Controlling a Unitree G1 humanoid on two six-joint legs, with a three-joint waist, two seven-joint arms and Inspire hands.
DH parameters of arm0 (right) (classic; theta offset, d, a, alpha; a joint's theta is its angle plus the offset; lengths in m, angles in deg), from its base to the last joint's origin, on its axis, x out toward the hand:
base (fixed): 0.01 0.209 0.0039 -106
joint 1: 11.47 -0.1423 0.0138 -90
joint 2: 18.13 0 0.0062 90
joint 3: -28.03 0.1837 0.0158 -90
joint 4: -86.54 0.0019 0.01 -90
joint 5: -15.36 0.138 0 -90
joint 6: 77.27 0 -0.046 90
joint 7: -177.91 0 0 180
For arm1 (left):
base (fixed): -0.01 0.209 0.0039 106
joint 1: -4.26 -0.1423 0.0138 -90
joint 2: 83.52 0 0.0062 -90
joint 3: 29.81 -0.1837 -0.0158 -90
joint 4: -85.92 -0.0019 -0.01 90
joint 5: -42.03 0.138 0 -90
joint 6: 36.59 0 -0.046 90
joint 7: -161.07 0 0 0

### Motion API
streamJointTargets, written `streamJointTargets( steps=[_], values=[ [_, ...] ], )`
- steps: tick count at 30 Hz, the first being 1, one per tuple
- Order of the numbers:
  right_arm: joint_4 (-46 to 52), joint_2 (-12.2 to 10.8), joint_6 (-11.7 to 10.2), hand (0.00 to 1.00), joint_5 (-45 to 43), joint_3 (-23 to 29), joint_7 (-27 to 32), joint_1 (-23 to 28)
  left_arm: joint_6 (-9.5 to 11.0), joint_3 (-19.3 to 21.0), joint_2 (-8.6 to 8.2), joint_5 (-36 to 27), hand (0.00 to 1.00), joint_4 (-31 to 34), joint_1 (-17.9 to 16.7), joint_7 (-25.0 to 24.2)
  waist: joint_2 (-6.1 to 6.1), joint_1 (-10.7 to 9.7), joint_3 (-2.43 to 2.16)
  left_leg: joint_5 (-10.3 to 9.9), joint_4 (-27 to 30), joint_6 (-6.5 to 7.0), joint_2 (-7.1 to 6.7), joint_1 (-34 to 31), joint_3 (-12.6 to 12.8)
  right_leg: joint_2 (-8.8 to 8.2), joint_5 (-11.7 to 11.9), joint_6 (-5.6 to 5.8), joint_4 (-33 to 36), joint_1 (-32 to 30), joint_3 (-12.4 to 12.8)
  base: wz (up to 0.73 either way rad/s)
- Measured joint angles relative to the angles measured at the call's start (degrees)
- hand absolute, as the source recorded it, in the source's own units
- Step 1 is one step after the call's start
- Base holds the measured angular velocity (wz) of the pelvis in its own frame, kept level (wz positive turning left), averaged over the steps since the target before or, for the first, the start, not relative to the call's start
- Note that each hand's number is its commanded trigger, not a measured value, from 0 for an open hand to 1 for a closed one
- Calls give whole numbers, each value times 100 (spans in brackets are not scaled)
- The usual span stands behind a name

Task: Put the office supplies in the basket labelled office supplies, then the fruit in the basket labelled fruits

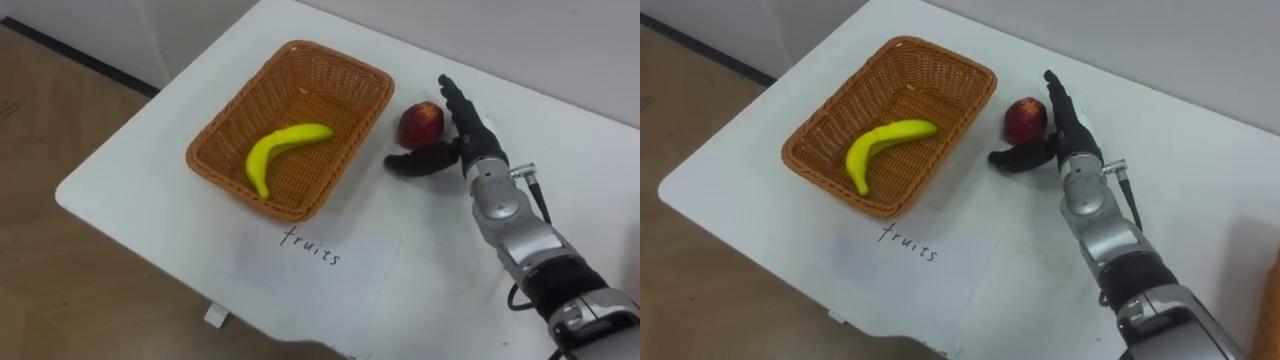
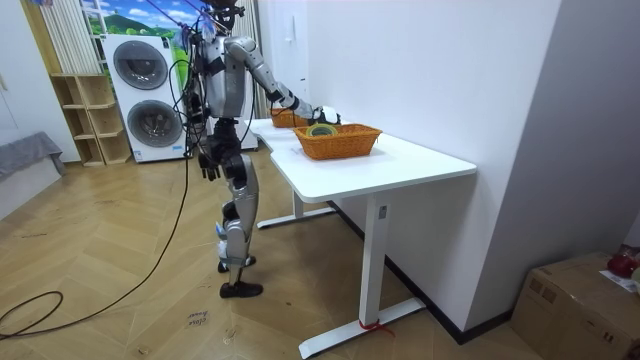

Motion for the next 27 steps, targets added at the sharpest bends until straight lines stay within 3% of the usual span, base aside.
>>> streamJointTargets(
  steps=[7, 12, 16, 27],
  values=[
    [-121, 271, 32, 100, -121, -12, -11, -115, -14, 1, 17, -1, 0, 3, 34, -29, -12, 112, -3, 0, 4, -1, 1, 12, -6, 2, 0, -1, -4, 24, -10, -1],
    [-137, 282, 35, 100, -118, -7, -16, -144, -14, 1, 19, 0, 0, 4, 44, -29, -39, 112, 8, 0, 6, -1, 1, 21, -6, 1, 0, -1, -7, 31, -9, 0],
    [-143, 244, 31, 100, -110, -9, -157, -146, -13, 1, 24, 0, 0, 4, 63, -43, -96, 113, 42, 0, 6, -1, 2, 54, -11, 2, 0, 0, -13, 66, -11, 0],
    [-157, 210, 23, 100, -116, -14, -492, -147, -11, 1, 28, 2, 0, 5, 90, -48, -106, 129, 39, 0, 33, -4, 0, 59, -28, 11, 5, -9, -5, 86, -19, 0]
  ],
)
